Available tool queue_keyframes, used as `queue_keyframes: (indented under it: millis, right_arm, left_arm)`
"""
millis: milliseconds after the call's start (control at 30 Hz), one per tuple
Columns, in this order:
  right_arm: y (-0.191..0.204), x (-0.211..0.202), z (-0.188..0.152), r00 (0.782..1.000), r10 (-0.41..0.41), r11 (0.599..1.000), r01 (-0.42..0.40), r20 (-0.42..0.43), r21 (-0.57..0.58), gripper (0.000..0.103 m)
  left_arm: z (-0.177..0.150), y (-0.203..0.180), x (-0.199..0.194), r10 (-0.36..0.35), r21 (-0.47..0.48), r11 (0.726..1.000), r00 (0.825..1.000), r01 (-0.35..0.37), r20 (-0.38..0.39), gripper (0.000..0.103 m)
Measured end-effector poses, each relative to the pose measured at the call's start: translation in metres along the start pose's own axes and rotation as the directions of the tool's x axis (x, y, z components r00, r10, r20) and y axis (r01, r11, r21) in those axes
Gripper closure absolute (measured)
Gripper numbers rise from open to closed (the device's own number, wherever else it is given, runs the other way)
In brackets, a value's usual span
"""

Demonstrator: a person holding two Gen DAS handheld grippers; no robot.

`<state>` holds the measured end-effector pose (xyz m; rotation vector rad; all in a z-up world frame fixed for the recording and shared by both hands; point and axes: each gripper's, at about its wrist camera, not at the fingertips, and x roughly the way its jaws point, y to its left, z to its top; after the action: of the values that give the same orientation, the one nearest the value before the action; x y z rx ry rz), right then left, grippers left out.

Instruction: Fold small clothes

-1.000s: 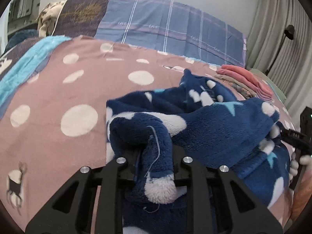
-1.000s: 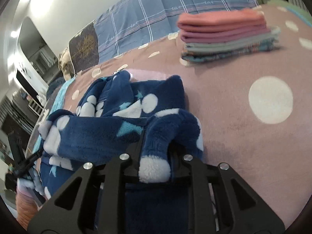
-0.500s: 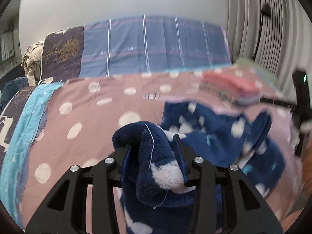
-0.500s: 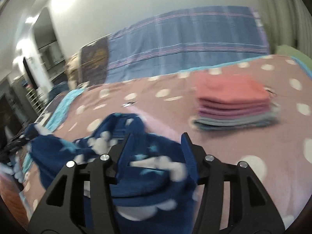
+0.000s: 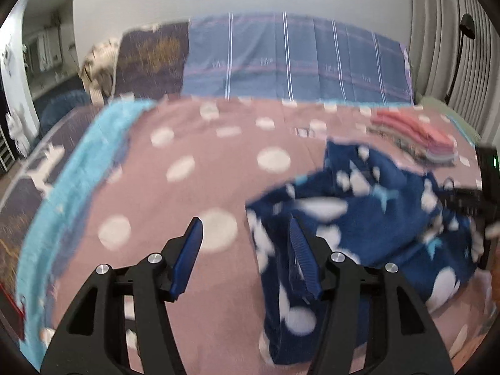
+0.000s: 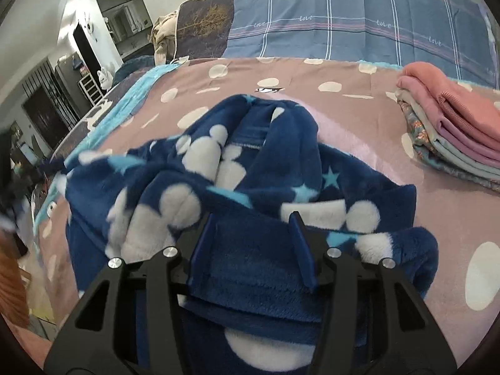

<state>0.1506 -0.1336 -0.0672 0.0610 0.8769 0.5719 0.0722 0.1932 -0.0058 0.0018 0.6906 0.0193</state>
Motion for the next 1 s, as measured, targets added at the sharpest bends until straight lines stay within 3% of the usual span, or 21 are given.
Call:
queue_keyframes:
  millis: [67, 133, 200, 233, 267, 300, 367, 400, 433, 467, 500, 533, 567, 633, 667, 700, 767, 833, 900, 967, 1000]
  right_arm:
    - [-0.002, -0.004, -0.002, 1.000, 0.013, 1.000, -0.013, 0.003, 0.012, 0.052]
    - [-0.004, -0.008, 0.001, 1.000, 0.026, 0.999, -0.026, 0.002, 0.021, 0.052]
    - [-0.007, -0.012, 0.012, 1.000, 0.025, 0.999, -0.026, 0.010, 0.033, 0.052]
    - [-0.010, -0.015, 0.021, 1.000, 0.016, 0.999, -0.017, 0.025, 0.044, 0.052]
    - [-0.013, -0.018, 0.032, 0.999, 0.006, 0.998, -0.009, 0.042, 0.058, 0.052]
    - [-0.016, -0.017, 0.042, 0.999, 0.006, 0.997, -0.009, 0.047, 0.070, 0.050]
    - [-0.027, -0.006, 0.062, 1.000, 0.027, 0.994, -0.028, 0.010, 0.102, 0.049]
    - [-0.036, 0.005, 0.070, 0.999, 0.038, 0.990, -0.034, -0.022, 0.137, 0.049]
    - [-0.043, 0.013, 0.073, 0.998, 0.040, 0.986, -0.032, -0.044, 0.166, 0.049]
    - [-0.054, 0.027, 0.078, 0.996, 0.039, 0.978, -0.021, -0.085, 0.206, 0.049]
    - [-0.062, 0.039, 0.080, 0.992, 0.043, 0.973, -0.014, -0.121, 0.231, 0.049]
    - [-0.067, 0.046, 0.080, 0.989, 0.047, 0.969, -0.011, -0.142, 0.246, 0.049]
    - [-0.074, 0.058, 0.078, 0.983, 0.062, 0.962, -0.013, -0.173, 0.272, 0.049]
    - [-0.080, 0.071, 0.073, 0.974, 0.097, 0.950, -0.029, -0.206, 0.311, 0.049]
    - [-0.081, 0.077, 0.069, 0.968, 0.135, 0.940, -0.057, -0.214, 0.336, 0.055]
    - [-0.080, 0.081, 0.066, 0.960, 0.170, 0.934, -0.085, -0.221, 0.347, 0.072]
    - [-0.074, 0.081, 0.062, 0.960, 0.189, 0.932, -0.108, -0.209, 0.347, 0.092]
    - [-0.069, 0.067, 0.062, 0.973, 0.177, 0.936, -0.119, -0.151, 0.331, 0.094]
    - [-0.068, 0.049, 0.059, 0.987, 0.119, 0.947, -0.079, -0.110, 0.312, 0.099]
    - [-0.068, 0.054, 0.051, 0.988, -0.026, 0.973, 0.061, -0.155, 0.225, 0.099]
    - [-0.070, 0.070, 0.042, 0.974, -0.036, 0.977, 0.081, -0.223, 0.195, 0.098]
  left_arm:
    - [0.024, -0.006, -0.002, -0.035, -0.004, 0.999, 0.997, 0.035, 0.063, 0.044]
    - [0.050, -0.020, 0.014, -0.122, 0.007, 0.992, 0.990, 0.122, 0.074, 0.043]
    - [0.074, -0.049, 0.056, -0.273, 0.067, 0.959, 0.962, 0.274, -0.026, 0.038]
    - [0.081, -0.070, 0.090, -0.337, 0.099, 0.931, 0.932, 0.351, -0.135, 0.036]
    - [0.082, -0.086, 0.117, -0.342, 0.112, 0.922, 0.915, 0.370, -0.213, 0.036]
    - [0.081, -0.098, 0.142, -0.330, 0.115, 0.921, 0.901, 0.373, -0.281, 0.036]
    - [0.074, -0.114, 0.190, -0.317, 0.088, 0.918, 0.851, 0.386, -0.418, 0.036]
    - [0.069, -0.118, 0.213, -0.318, 0.055, 0.919, 0.816, 0.391, -0.483, 0.036]
    - [0.063, -0.119, 0.236, -0.333, -0.005, 0.920, 0.775, 0.391, -0.537, 0.037]
    - [0.059, -0.117, 0.244, -0.349, -0.044, 0.919, 0.759, 0.391, -0.549, 0.038]
    - [0.057, -0.117, 0.250, -0.386, -0.086, 0.909, 0.746, 0.408, -0.542, 0.048]
    - [0.057, -0.116, 0.249, -0.401, -0.090, 0.903, 0.747, 0.420, -0.531, 0.063]
    - [0.058, -0.116, 0.243, -0.414, -0.087, 0.897, 0.753, 0.433, -0.512, 0.068]
    - [0.060, -0.113, 0.230, -0.397, -0.057, 0.904, 0.783, 0.423, -0.479, 0.096]
    - [0.060, -0.111, 0.222, -0.391, -0.055, 0.908, 0.793, 0.415, -0.468, 0.096]
    - [0.061, -0.108, 0.216, -0.386, -0.054, 0.911, 0.802, 0.409, -0.456, 0.096]
    - [0.062, -0.100, 0.205, -0.330, 0.000, 0.931, 0.839, 0.365, -0.432, 0.096]
    - [0.053, -0.093, 0.211, -0.302, 0.024, 0.936, 0.837, 0.351, -0.456, 0.095]
    - [0.037, -0.084, 0.231, -0.316, -0.010, 0.934, 0.812, 0.357, -0.491, 0.094]
    - [0.035, -0.079, 0.235, -0.352, -0.058, 0.927, 0.808, 0.370, -0.473, 0.094]
    - [0.038, -0.080, 0.233, -0.345, -0.051, 0.930, 0.814, 0.364, -0.467, 0.092]
